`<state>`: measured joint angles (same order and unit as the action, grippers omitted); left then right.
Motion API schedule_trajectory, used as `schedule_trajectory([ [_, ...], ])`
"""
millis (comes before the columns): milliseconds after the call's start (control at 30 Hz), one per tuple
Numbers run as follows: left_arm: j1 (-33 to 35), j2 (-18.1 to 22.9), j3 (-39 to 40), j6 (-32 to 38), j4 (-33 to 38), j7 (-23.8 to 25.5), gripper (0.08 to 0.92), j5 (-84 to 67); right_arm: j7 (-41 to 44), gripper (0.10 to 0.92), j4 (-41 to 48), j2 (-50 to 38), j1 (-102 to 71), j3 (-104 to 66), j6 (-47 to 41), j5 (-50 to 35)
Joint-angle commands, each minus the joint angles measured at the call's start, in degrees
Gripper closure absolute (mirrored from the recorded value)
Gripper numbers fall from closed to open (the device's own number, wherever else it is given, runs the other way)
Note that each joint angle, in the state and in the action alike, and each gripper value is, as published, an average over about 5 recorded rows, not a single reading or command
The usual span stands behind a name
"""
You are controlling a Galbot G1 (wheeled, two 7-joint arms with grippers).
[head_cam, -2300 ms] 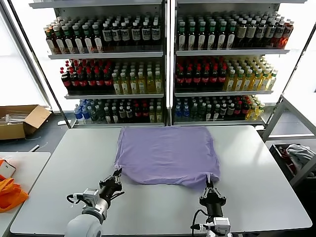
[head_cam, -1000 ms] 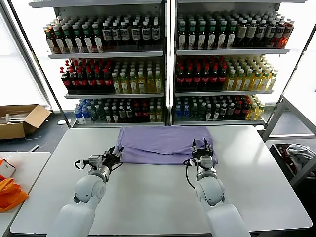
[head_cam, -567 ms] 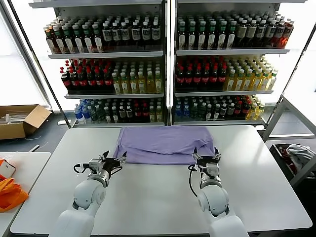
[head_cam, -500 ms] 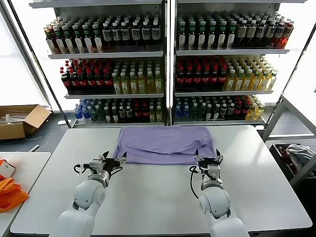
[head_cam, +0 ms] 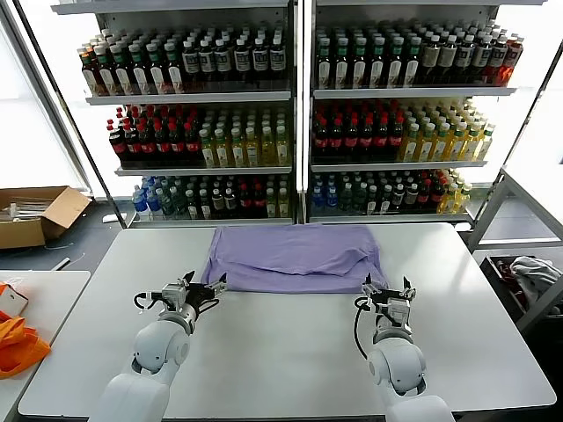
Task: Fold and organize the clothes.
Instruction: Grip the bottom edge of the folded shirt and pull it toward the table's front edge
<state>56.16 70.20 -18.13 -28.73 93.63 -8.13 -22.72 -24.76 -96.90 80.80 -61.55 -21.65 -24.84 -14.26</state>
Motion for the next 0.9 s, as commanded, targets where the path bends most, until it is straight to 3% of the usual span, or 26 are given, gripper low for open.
schedule_trajectory([
  [33, -0.95, -0.4, 0.18, -0.63, -1.79, 0.06, 0.177, -1.59, -0.48, 0.203, 2.87, 0.05, 0.34, -0.83, -0.37, -1.89],
  [300, -0.84, -0.55, 0.4, -1.12, -2.68, -0.1, 0.177, -2.51, -0.37, 0.207, 4.91, 1.36, 1.09, -0.48, 0.18, -2.53],
  [467, -0.13, -0.72, 0.25, -1.19, -3.25, -0.06, 0.185, -2.74, -0.41, 0.306, 4.89, 1.34, -0.03, -0.31, 0.57, -2.72],
  [900, 3.14, -0.95, 1.77, -1.37, -1.68, 0.54, 0.536, -1.97, 0.89, 0.679, 2.14, 1.21, -2.77, 0.37, 1.11, -2.69],
])
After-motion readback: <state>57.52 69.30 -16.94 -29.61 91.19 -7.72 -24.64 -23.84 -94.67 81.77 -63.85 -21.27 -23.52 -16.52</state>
